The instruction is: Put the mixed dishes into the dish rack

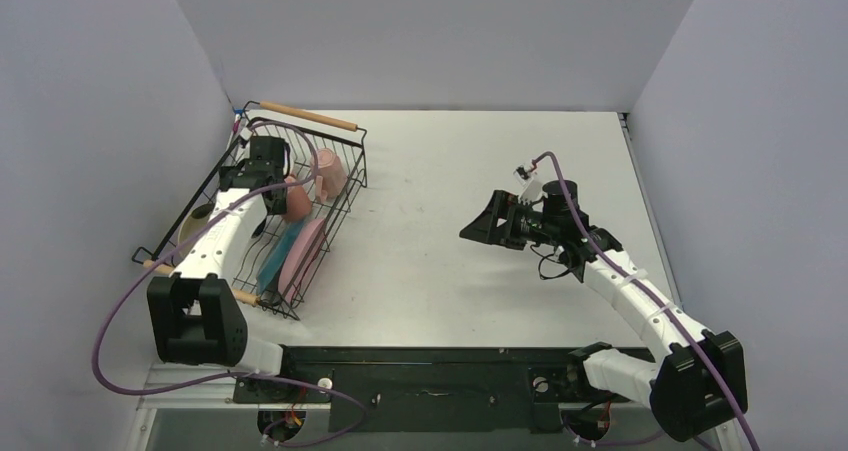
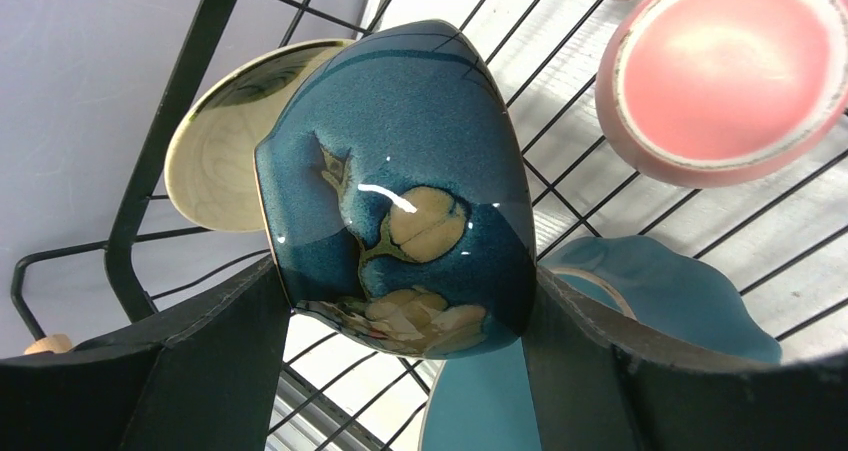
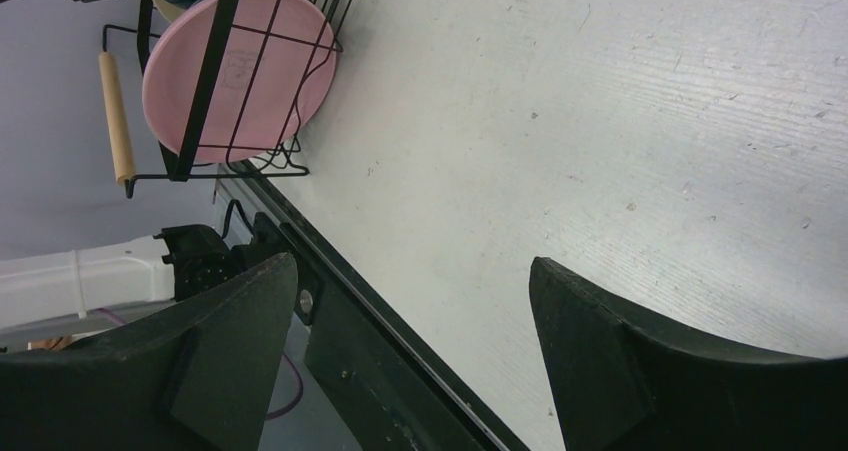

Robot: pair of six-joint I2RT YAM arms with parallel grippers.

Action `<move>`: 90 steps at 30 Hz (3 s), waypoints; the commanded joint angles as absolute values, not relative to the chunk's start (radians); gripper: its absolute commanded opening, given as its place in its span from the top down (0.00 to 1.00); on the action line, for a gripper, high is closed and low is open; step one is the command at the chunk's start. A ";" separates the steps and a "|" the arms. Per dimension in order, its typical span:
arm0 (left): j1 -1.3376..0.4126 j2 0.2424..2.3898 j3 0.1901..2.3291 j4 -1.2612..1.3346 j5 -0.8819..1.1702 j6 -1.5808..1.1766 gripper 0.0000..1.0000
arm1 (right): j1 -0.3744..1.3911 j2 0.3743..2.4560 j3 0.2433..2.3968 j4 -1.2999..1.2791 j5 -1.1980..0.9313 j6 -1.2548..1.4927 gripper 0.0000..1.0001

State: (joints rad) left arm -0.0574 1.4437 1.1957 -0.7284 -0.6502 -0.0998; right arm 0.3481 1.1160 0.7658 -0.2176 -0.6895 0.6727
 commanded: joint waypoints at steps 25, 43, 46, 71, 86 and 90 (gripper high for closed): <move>-0.012 1.591 1.178 -0.609 -0.670 -0.142 0.70 | 0.313 1.129 0.735 -0.153 -0.715 0.659 0.19; -0.012 1.585 1.173 -0.598 -0.657 -0.122 0.21 | 0.312 1.131 0.732 -0.149 -0.720 0.663 0.19; -0.012 1.584 1.172 -0.598 -0.645 -0.118 0.18 | 0.313 1.133 0.730 -0.146 -0.721 0.663 0.19; -0.024 1.427 1.171 -0.728 -0.529 -0.193 0.09 | 0.312 1.155 0.726 -0.112 -0.739 0.690 0.19; -0.019 1.302 1.177 -0.665 -0.464 -0.260 0.10 | 0.311 1.147 0.734 -0.131 -0.715 0.702 0.19; 0.053 1.308 1.170 -0.585 -0.368 -0.330 0.10 | 0.311 1.137 0.734 -0.136 -0.709 0.705 0.19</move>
State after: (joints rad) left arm -0.0147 1.3224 1.1671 -0.7086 -0.4656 -0.2382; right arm 0.3195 1.1576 0.7265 -0.1665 -0.7219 0.6971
